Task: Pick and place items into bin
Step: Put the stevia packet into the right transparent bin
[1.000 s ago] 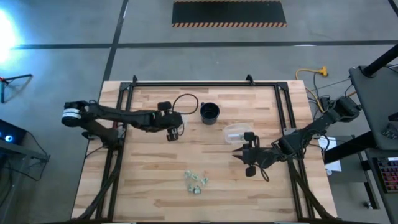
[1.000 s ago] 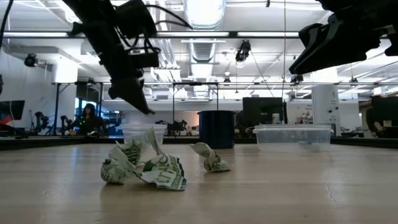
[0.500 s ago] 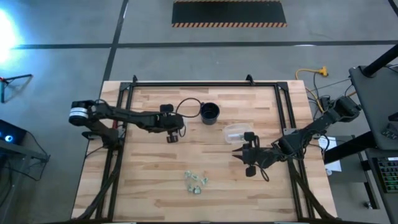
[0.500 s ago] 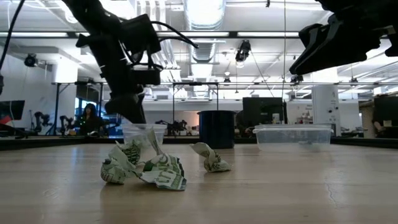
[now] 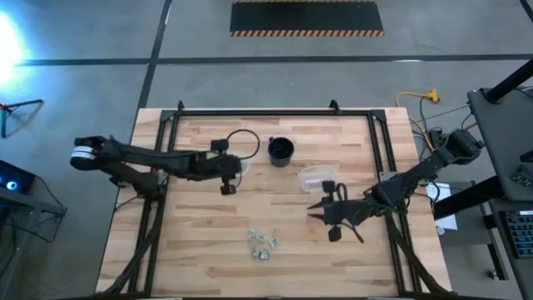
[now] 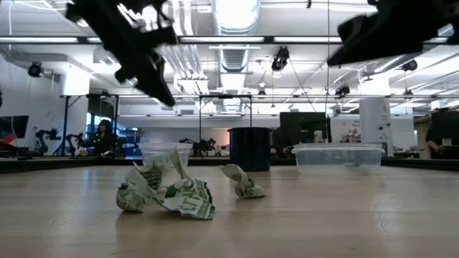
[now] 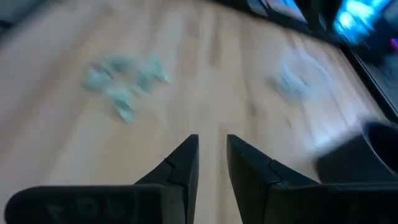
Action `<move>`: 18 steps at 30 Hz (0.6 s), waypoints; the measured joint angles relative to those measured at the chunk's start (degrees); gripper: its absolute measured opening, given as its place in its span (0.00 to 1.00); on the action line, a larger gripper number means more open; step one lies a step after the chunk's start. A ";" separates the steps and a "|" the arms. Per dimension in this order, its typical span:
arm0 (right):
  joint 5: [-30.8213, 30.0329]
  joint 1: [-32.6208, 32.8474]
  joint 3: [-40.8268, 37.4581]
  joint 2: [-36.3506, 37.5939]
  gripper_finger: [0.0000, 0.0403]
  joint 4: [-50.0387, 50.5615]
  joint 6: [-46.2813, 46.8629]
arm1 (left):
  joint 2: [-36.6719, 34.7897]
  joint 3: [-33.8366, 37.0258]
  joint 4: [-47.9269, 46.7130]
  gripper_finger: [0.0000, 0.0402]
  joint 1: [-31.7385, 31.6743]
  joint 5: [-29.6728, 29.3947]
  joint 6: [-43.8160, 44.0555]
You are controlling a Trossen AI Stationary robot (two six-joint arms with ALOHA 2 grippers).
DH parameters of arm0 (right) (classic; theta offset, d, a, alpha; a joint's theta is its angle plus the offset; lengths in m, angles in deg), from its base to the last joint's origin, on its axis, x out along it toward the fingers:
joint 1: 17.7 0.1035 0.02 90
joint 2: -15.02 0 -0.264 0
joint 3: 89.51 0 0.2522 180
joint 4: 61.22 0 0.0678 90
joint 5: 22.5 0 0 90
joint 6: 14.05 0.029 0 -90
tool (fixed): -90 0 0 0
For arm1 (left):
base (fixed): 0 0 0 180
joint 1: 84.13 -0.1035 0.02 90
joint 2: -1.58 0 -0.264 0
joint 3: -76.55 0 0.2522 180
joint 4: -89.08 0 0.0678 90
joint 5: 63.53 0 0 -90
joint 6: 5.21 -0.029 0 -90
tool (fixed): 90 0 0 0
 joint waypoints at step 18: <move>6.44 0.42 19.50 -31.67 0.18 -10.87 -8.31 | -3.62 1.18 1.64 0.14 24.84 -20.56 7.76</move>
